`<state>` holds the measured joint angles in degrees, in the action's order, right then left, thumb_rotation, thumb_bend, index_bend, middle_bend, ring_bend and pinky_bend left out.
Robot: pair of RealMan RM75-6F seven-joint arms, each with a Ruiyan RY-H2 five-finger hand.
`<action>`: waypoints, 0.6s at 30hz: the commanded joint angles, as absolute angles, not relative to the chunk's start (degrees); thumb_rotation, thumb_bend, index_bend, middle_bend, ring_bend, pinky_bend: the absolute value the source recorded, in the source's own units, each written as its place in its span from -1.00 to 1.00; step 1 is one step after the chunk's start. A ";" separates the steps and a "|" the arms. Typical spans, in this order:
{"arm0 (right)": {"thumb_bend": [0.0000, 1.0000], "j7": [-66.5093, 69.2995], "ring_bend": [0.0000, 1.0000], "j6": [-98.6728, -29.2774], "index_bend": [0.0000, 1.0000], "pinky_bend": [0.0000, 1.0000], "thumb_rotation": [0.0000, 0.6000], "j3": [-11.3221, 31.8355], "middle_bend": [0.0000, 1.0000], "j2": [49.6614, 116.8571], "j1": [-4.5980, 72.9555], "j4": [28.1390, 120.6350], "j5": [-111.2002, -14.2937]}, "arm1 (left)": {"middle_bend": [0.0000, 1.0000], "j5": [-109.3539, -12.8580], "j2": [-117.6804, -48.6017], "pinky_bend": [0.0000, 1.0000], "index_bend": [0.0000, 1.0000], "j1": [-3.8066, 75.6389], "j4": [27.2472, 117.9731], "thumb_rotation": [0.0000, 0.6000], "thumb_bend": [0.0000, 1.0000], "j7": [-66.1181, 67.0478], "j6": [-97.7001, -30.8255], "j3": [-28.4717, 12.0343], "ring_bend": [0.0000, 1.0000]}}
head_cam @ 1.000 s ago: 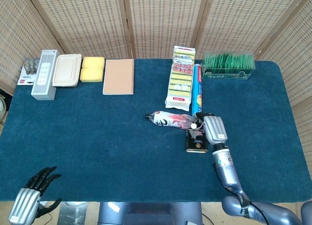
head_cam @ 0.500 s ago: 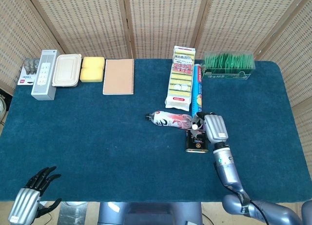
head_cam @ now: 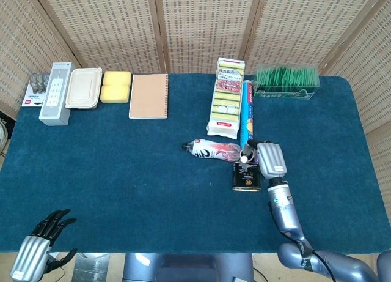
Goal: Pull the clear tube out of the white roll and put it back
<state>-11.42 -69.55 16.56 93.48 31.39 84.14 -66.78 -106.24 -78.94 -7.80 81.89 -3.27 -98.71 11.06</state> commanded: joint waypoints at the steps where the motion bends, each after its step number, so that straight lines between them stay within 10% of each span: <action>1: -0.33 -11.62 0.23 -69.61 0.10 -0.05 1.00 16.51 0.18 93.53 31.44 84.15 -66.78 | -0.71 -106.23 -78.92 -0.56 -0.53 -7.82 81.88 1.00 -0.64 -3.29 -98.72 11.07 -0.76; 18: -0.31 -12.61 0.42 -70.94 0.18 0.38 1.00 16.75 0.32 93.94 31.74 84.34 -67.48 | -0.71 -106.41 -78.76 -0.56 -0.53 -7.87 81.93 1.00 -0.64 -3.55 -98.98 11.11 -0.76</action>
